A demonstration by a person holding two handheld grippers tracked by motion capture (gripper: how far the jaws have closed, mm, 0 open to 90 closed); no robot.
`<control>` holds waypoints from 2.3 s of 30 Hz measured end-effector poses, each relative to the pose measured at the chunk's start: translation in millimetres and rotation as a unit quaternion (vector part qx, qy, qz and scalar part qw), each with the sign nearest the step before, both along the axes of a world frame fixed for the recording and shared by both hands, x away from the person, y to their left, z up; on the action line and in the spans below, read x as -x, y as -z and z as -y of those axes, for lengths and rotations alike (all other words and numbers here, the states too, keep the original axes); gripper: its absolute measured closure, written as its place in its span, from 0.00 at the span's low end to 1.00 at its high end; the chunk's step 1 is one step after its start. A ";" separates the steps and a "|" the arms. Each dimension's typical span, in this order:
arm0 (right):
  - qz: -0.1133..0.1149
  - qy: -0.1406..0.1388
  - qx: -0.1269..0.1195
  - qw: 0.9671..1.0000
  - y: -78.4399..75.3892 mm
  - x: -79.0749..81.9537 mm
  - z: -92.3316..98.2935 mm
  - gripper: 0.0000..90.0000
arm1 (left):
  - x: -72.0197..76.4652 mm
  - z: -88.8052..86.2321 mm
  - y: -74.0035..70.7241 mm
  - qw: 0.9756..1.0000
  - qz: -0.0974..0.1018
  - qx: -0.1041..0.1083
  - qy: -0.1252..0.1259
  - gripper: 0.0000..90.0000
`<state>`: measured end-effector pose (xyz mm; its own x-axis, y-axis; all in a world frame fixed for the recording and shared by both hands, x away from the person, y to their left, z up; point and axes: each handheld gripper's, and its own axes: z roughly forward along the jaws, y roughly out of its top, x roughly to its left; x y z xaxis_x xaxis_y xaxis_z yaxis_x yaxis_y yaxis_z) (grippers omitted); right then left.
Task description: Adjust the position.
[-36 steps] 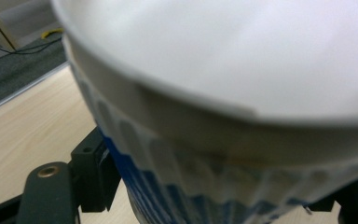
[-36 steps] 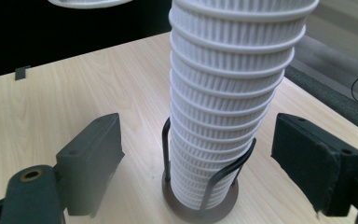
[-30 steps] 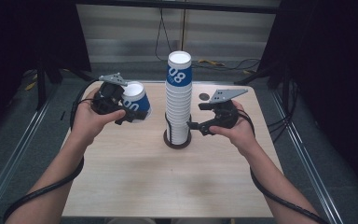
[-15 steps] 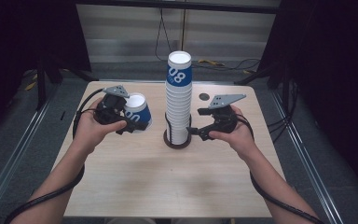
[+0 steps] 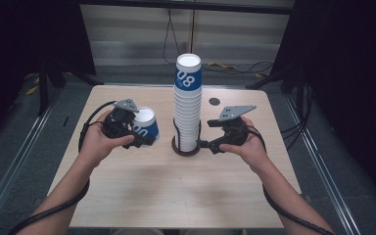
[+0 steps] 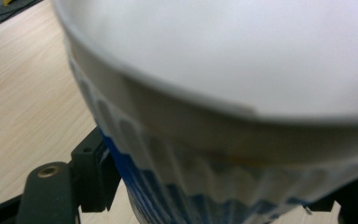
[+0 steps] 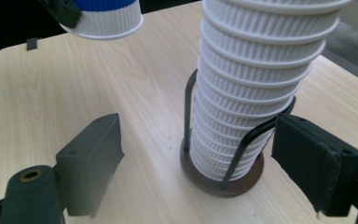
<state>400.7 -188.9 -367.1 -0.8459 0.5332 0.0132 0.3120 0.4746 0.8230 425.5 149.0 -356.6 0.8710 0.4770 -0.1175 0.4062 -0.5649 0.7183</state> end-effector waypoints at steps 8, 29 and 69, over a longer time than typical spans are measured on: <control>-0.004 -0.004 -0.002 1.000 7.5 2.0 -0.2 0.17 | 4.9 1.9 9.9 1.000 -0.007 -0.007 0.013 0.26; -0.014 -0.025 0.014 0.999 28.1 12.5 2.0 0.17 | 17.8 23.6 36.0 0.995 -0.026 -0.056 0.075 0.26; -0.044 -0.091 0.034 0.994 49.5 26.0 -13.5 0.17 | 34.9 83.6 61.6 0.970 -0.050 -0.165 0.174 0.26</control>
